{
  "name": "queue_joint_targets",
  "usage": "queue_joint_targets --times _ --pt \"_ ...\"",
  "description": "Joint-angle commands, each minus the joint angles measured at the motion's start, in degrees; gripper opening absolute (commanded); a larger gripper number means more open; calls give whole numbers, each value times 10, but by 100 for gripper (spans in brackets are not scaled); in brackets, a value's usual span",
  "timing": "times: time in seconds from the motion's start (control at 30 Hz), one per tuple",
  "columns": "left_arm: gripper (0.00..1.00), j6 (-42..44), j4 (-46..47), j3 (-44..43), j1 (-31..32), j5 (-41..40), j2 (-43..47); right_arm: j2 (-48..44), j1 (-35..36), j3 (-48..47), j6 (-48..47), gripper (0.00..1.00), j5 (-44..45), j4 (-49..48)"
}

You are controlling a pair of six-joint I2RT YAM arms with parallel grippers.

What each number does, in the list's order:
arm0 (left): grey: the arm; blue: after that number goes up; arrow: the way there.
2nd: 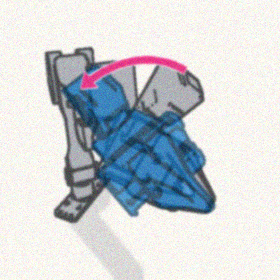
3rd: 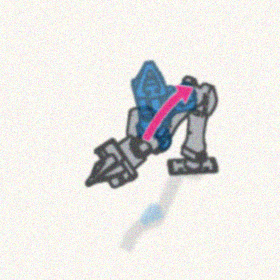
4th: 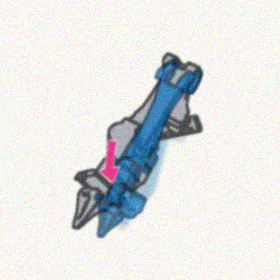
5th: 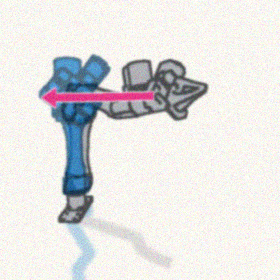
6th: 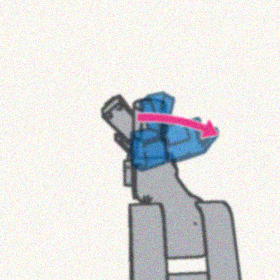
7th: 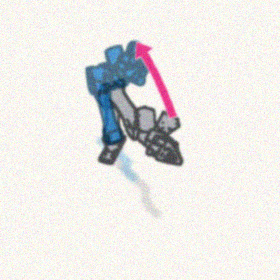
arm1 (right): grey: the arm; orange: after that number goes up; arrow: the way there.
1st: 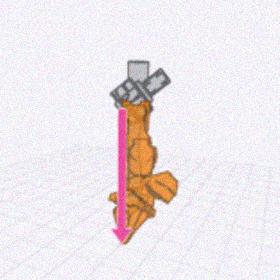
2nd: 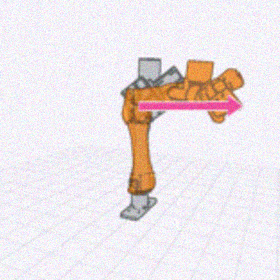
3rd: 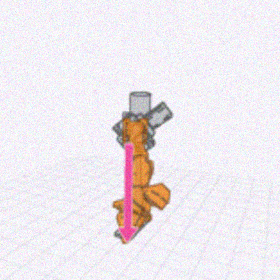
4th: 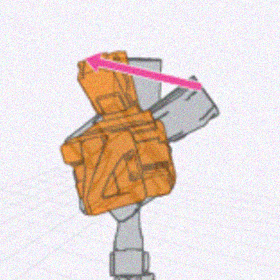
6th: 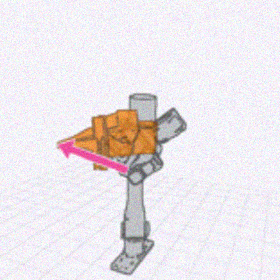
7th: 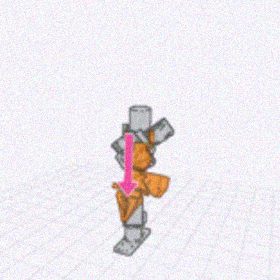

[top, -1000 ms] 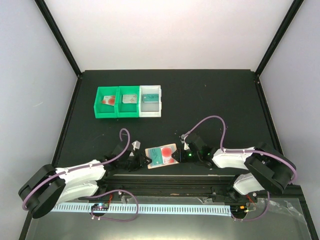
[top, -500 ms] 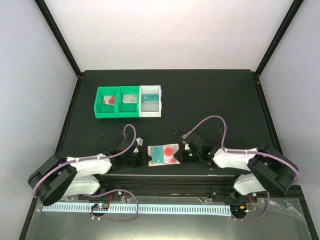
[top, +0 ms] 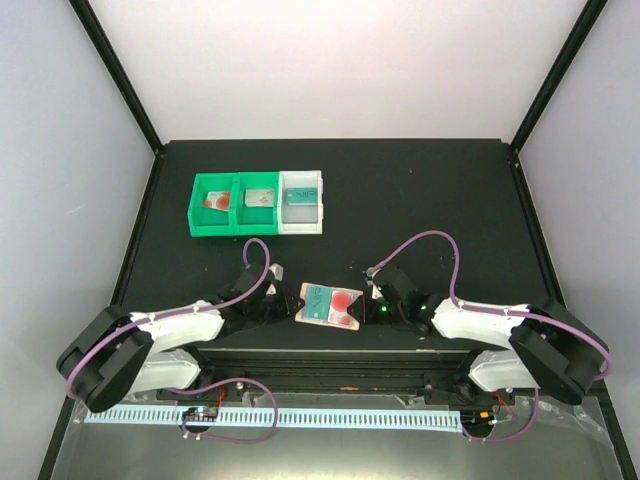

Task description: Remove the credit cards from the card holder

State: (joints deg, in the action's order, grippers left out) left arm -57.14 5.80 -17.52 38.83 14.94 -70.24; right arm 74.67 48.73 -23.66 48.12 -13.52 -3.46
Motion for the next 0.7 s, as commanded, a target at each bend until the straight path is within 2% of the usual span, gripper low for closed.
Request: queue_joint_targets --times 0.0,0.17,0.3,0.67 --pt "32 3 -8 -19 0 16 19 -2 2 1 10 18 -10 -11" --pt "35 -4 -12 -35 13 26 32 17 2 1 17 18 -16 -26" --pt "39 -7 29 -36 27 44 26 33 2 1 22 18 -22 -40" --pt "43 -8 126 -62 76 93 -112 81 2 -1 22 18 -24 -34"
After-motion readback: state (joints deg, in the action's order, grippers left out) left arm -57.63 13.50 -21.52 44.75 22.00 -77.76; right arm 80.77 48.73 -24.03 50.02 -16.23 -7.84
